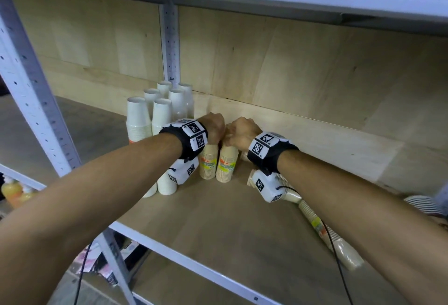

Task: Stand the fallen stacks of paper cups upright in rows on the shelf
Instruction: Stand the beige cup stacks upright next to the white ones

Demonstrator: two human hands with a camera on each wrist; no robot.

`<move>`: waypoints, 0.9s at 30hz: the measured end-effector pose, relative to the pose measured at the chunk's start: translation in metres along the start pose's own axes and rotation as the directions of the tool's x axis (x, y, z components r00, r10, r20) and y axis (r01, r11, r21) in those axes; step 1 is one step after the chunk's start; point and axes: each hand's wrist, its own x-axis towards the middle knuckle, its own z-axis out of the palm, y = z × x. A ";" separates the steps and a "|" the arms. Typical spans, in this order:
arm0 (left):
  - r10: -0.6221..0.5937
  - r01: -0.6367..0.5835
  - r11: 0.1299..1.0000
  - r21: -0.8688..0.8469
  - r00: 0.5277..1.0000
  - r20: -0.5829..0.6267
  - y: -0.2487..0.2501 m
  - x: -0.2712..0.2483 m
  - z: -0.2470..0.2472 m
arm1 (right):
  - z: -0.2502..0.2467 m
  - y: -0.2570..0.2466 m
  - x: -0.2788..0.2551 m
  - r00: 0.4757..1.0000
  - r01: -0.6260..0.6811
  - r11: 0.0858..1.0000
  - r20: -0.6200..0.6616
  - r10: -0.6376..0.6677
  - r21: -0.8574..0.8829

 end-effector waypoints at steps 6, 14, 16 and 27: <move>0.041 -0.041 0.999 0.012 0.998 -0.046 -0.003 -0.002 -0.002 | -0.006 0.007 -0.006 1.000 0.021 0.999 -0.024 -0.020 0.030; 0.131 -0.136 0.989 -0.051 0.987 -0.091 0.009 -0.003 -0.022 | -0.032 0.035 -0.027 0.992 -0.093 0.994 -0.088 0.087 -0.057; 0.166 -0.176 0.979 -0.099 0.981 -0.103 0.020 -0.002 -0.023 | -0.038 0.046 -0.038 0.988 -0.141 0.987 -0.080 0.135 -0.075; 0.394 -0.390 0.908 -0.155 0.919 -0.006 0.100 0.002 0.020 | -0.033 0.125 -0.123 0.931 -0.364 0.907 -0.042 0.363 -0.212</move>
